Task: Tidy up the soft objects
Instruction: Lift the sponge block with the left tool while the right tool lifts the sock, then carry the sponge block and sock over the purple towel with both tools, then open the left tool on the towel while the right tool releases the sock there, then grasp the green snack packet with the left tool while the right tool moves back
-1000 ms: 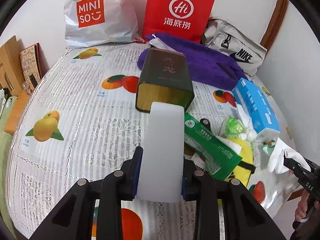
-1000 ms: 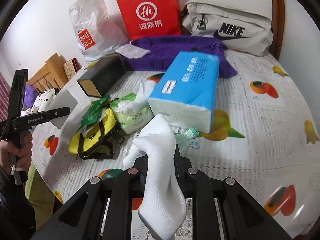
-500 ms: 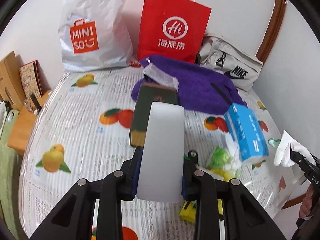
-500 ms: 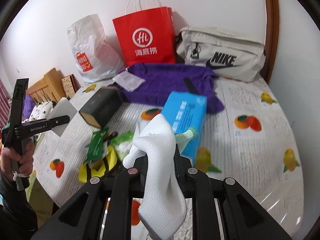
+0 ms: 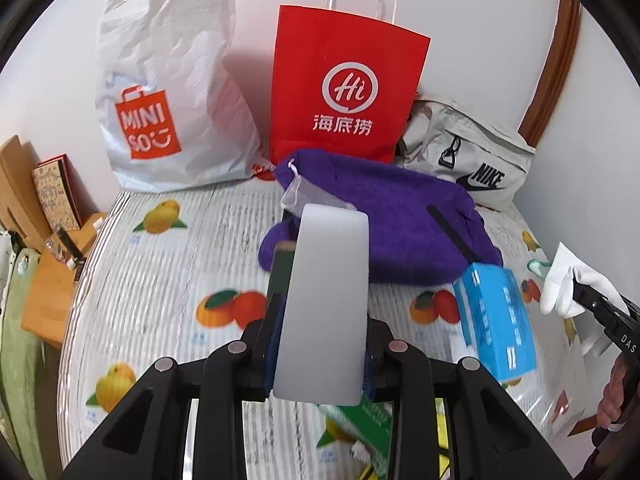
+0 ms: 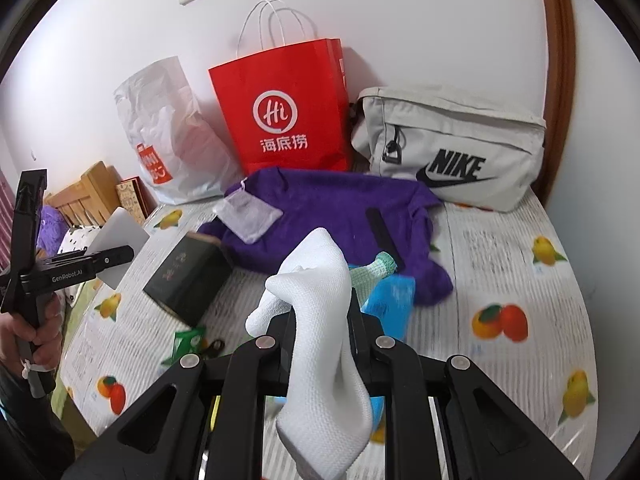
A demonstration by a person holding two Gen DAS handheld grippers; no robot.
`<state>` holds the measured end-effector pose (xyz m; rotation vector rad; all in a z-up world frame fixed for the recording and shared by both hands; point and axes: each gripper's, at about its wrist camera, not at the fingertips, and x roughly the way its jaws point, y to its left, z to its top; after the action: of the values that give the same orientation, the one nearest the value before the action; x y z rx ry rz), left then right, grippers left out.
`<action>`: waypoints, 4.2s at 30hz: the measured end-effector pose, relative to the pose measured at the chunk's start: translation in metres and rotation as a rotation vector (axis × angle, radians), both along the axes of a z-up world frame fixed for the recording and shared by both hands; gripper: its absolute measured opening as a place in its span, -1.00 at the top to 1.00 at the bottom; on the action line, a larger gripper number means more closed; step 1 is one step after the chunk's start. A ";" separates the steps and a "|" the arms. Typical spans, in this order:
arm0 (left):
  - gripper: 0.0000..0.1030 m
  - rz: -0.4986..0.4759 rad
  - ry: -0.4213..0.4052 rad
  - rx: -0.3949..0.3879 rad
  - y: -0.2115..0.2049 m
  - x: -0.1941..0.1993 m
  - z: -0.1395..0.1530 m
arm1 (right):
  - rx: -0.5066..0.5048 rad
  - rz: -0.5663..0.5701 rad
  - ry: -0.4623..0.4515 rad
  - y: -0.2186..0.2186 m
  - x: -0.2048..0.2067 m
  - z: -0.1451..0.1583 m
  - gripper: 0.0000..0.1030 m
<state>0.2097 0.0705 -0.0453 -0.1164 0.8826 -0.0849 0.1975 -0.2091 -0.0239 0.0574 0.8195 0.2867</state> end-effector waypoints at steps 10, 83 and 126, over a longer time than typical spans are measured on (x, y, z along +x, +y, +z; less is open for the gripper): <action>0.42 -0.017 0.033 -0.001 -0.008 0.060 -0.005 | -0.006 0.007 -0.006 0.002 0.060 -0.002 0.68; -0.55 -0.102 0.163 -0.001 -0.042 0.143 -0.027 | -0.043 0.071 0.116 0.017 0.154 -0.049 -0.35; 0.11 0.028 0.332 -0.123 -0.051 -0.033 -0.119 | 0.050 -0.036 0.202 -0.021 -0.074 -0.063 -0.35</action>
<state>0.1768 0.0199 -0.1644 -0.2628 1.2072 -0.0950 0.1239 -0.2303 -0.0869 0.1494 1.0113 0.2700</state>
